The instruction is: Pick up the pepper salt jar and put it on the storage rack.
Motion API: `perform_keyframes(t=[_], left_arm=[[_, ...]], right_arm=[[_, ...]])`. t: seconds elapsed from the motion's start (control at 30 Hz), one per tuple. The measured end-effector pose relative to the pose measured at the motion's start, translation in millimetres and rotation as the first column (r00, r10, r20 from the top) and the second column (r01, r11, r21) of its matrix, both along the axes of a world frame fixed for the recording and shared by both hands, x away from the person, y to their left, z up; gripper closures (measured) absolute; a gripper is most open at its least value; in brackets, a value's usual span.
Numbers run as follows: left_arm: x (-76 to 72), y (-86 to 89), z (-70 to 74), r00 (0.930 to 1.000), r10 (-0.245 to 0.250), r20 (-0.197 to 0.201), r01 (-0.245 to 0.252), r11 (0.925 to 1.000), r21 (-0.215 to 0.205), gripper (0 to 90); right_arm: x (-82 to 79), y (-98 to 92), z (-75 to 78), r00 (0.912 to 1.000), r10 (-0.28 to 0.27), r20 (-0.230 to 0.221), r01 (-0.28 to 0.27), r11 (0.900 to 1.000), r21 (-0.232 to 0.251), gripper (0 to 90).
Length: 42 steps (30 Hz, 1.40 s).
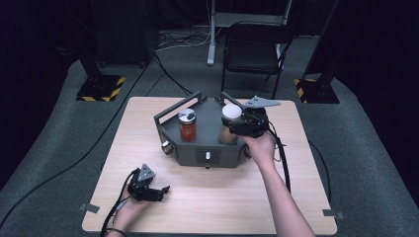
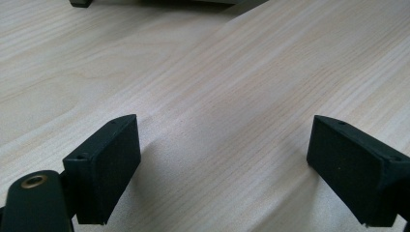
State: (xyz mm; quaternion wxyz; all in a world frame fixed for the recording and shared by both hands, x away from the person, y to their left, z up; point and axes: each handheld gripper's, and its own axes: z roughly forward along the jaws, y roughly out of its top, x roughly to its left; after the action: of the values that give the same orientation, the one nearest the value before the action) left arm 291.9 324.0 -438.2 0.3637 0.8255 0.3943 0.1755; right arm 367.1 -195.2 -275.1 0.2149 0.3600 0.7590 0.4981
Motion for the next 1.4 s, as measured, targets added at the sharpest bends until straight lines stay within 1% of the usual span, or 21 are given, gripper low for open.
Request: perform_keyframes(t=[0.3, 0.37, 0.43, 0.53, 0.6, 0.7, 0.77, 0.87, 1.03, 1.1, 1.17, 1.2, 1.23, 1.33, 1.4], left_arm=[[-0.1, -0.1, 0.0, 1.0, 0.0, 0.0, 0.0, 1.0, 0.0, 11.4], [-0.1, -0.1, 0.0, 1.0, 0.0, 0.0, 0.0, 1.0, 0.0, 11.4], [-0.2, -0.1, -0.3, 1.0, 0.002, 0.0, -0.002, 1.0, -0.002, 11.4], [-0.1, -0.1, 0.0, 1.0, 0.0, 0.0, 0.0, 1.0, 0.0, 11.3], [-0.2, -0.1, -0.2, 1.0, 0.001, 0.0, -0.001, 1.0, -0.001, 11.3], [-0.1, -0.1, 0.0, 1.0, 0.0, 0.0, 0.0, 1.0, 0.0, 11.3], [-0.1, -0.1, 0.0, 1.0, 0.0, 0.0, 0.0, 1.0, 0.0, 11.3], [-0.1, -0.1, 0.0, 1.0, 0.0, 0.0, 0.0, 1.0, 0.0, 11.3], [-0.5, -0.4, -0.3, 1.0, 0.003, 0.001, -0.003, 1.0, -0.002, 11.3], [-0.5, -0.5, -0.4, 1.0, 0.003, 0.001, -0.003, 1.0, -0.002, 11.3], [-0.6, -0.5, -0.3, 1.0, 0.004, 0.001, -0.004, 1.0, -0.002, 11.3], [-0.6, -0.5, -0.4, 1.0, 0.004, 0.001, -0.004, 1.0, -0.002, 11.3], [-0.6, -0.5, -0.3, 1.0, 0.003, 0.001, -0.003, 1.0, -0.002, 11.3], [-0.6, -0.5, -0.3, 1.0, 0.004, 0.001, -0.004, 1.0, -0.002, 11.3], [-0.6, -0.5, -0.3, 1.0, 0.004, 0.001, -0.004, 1.0, -0.002, 11.3]], right_arm=[[3.9, -2.4, -1.5, 0.9999, 0.012, -0.004, -0.012, 1.0, 0.009, 32.3], [5.0, -4.3, -1.9, 0.9998, 0.017, -0.009, -0.017, 1.0, 0.019, 31.7], [4.3, -6.5, -3.3, 0.9998, 0.02, -0.004, -0.02, 0.999, 0.029, 29.9], [3.7, -9.8, -3.4, 0.9998, 0.018, -0.011, -0.017, 0.999, 0.035, 25.0], [3.1, -13.3, -4.7, 0.9997, 0.016, -0.016, -0.016, 0.999, 0.044, 23.2], [0.8, -18.1, -7.5, 0.9997, 0.013, -0.022, -0.012, 0.999, 0.045, 20.1], [-1.2, -21.2, -9.9, 0.9996, 0.014, -0.025, -0.013, 0.999, 0.039, 18.7], [-5.8, -24.9, -13.6, 0.9997, 0.011, -0.02, -0.011, 1.0, 0.016, 17.6], [-13.1, -32.8, -21.9, 0.9998, 0.001, -0.019, -0.002, 1.0, -0.006, 16.6], [-16.6, -36.7, -26.3, 0.9999, 0.0, -0.012, 0.0, 1.0, -0.008, 16.7], [-18.3, -39.0, -27.8, 0.9998, -0.003, -0.019, 0.003, 1.0, -0.023, 15.9], [-20.3, -39.8, -29.8, 0.9999, -0.006, -0.014, 0.006, 1.0, -0.027, 16.3], [-22.2, -41.2, -32.1, 0.9999, -0.008, -0.009, 0.008, 1.0, -0.028, 16.2], [-24.3, -45.9, -36.9, 0.9997, -0.01, -0.024, 0.009, 1.0, -0.028, 15.8], [-26.8, -48.4, -41.5, 0.9995, -0.017, -0.025, 0.017, 0.999, -0.031, 15.9]])
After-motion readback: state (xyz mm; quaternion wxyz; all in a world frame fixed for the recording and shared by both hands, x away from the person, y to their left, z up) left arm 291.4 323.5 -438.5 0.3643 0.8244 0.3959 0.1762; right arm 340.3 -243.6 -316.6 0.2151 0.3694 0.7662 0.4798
